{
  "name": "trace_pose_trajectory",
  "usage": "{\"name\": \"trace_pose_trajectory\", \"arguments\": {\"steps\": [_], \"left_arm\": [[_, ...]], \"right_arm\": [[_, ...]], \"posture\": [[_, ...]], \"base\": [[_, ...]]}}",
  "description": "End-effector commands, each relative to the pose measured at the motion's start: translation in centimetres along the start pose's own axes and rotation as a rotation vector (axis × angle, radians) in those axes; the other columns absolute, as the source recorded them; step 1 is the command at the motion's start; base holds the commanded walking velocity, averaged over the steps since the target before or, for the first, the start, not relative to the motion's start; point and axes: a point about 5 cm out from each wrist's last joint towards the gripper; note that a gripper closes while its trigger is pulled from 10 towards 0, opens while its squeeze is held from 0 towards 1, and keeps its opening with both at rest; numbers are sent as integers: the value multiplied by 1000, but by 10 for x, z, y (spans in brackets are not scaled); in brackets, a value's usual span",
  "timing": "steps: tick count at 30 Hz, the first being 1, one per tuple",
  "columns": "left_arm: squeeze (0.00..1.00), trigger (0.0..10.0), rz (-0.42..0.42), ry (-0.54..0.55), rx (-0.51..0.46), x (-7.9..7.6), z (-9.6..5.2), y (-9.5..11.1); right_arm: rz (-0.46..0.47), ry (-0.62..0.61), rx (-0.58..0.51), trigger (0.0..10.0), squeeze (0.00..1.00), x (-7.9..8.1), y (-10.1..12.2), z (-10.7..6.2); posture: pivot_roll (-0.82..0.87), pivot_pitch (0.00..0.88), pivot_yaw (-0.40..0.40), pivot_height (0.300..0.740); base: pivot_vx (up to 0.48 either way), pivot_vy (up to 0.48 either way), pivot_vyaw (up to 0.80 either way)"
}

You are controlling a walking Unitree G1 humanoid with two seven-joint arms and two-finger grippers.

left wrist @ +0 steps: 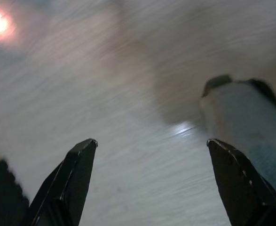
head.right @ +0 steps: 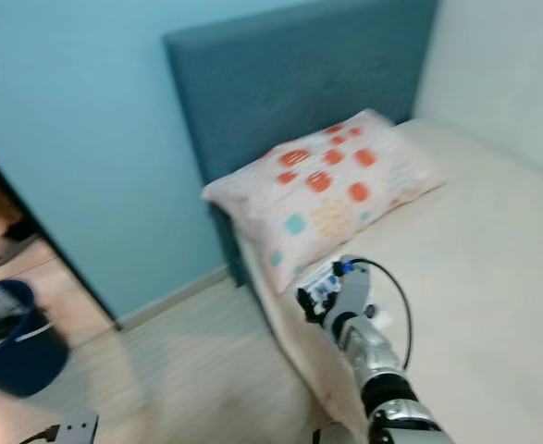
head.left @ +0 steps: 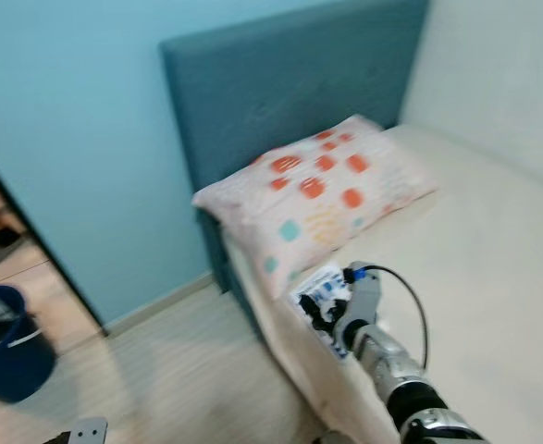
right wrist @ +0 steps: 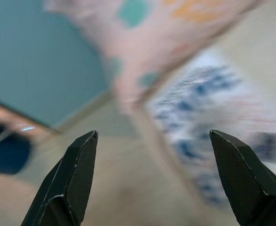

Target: Clean up the room

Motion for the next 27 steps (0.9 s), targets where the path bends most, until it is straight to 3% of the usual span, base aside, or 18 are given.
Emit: {"name": "trace_pose_trajectory", "arguments": {"steps": [1,8,11,12,13,15,17,19,20,27], "left_arm": [[0,10000,6,0,-3,0,0,2],[0,10000,20,-14,3,-2,0,0],[0,10000,22,-22,4,-4,0,-1],[0,10000,22,-22,4,-4,0,-1],[0,10000,27,-25,4,-6,0,-1],[0,10000,29,-27,3,-7,0,-1],[0,10000,35,-30,1,-8,0,0],[0,10000,35,-30,1,-8,0,0],[0,10000,39,-31,3,-9,1,-1],[0,10000,29,-23,24,-9,1,-4]], "right_arm": [[-11,30,35,10000,0,9,-10,0],[-94,11,146,10000,0,10,-37,-5],[-150,-27,293,10000,0,5,-71,-19],[-150,-27,293,10000,0,5,-71,-19],[-169,-49,394,10000,0,1,-95,-31],[-164,-58,438,10000,0,-1,-106,-38],[-86,-104,521,10000,0,-3,-128,-53],[-86,-104,521,10000,0,-3,-128,-53],[-48,-176,597,10000,0,-8,-148,-68],[-16,-250,762,10000,0,-8,-183,-99]], "posture": [[-103,26,15,685],[-109,23,8,710],[-114,27,10,725],[-114,27,10,725],[-115,28,9,735],[-119,25,8,740],[-124,24,5,740],[-124,24,5,740],[-117,25,2,740],[-109,27,-2,740]], "base": [[0,0,0],[0,0,0],[0,0,0],[0,0,0],[0,0,0],[0,0,0],[0,0,0],[0,0,0],[0,0,0],[-177,0,-195]]}}
Point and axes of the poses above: a point about 5 cm out from each wrist's last joint towards the gripper, its own z axis pointing out of the wrist towards the gripper, its own y axis along the axis of the wrist's last joint, x = y × z, and after that the axes turned 12 degrees about -z, right-handed
